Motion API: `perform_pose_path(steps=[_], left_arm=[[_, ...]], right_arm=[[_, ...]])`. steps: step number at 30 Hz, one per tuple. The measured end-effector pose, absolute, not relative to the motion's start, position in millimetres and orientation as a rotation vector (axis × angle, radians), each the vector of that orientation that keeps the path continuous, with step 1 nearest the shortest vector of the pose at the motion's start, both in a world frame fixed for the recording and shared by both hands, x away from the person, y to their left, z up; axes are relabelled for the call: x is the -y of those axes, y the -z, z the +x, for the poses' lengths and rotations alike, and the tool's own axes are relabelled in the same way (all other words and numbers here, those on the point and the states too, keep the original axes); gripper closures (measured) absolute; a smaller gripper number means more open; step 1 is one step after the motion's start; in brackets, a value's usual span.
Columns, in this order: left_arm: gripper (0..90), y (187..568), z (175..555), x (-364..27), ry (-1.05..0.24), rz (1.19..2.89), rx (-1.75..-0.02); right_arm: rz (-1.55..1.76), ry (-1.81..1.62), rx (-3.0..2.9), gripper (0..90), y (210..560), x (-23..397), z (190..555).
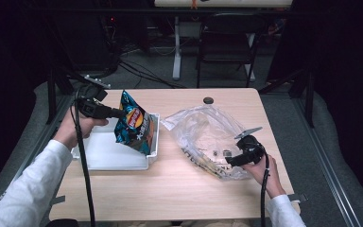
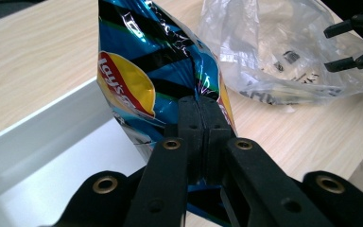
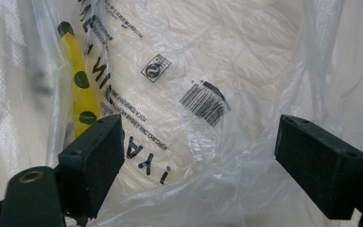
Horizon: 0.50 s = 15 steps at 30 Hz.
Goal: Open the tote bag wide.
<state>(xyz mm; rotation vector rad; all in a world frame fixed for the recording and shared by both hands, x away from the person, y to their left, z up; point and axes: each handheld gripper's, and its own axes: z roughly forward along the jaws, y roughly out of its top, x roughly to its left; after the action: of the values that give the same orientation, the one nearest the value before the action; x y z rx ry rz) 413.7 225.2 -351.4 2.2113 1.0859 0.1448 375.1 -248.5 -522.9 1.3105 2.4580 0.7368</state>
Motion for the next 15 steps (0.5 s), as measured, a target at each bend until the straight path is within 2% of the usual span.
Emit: perform_pose_path(steps=[6, 15], left_arm=[[89.5, 369.2, 426.8, -235.5, -0.149, 2.244, -1.162], [89.1, 412.1, 464.3, -267.8, -0.221, 2.293, -1.430]], right_arm=[[1.302, -0.728, -2.467, 16.1, 521.9, 246.5, 376.0], [1.299, -0.736, -2.451, 16.1, 519.1, 247.6, 375.9]])
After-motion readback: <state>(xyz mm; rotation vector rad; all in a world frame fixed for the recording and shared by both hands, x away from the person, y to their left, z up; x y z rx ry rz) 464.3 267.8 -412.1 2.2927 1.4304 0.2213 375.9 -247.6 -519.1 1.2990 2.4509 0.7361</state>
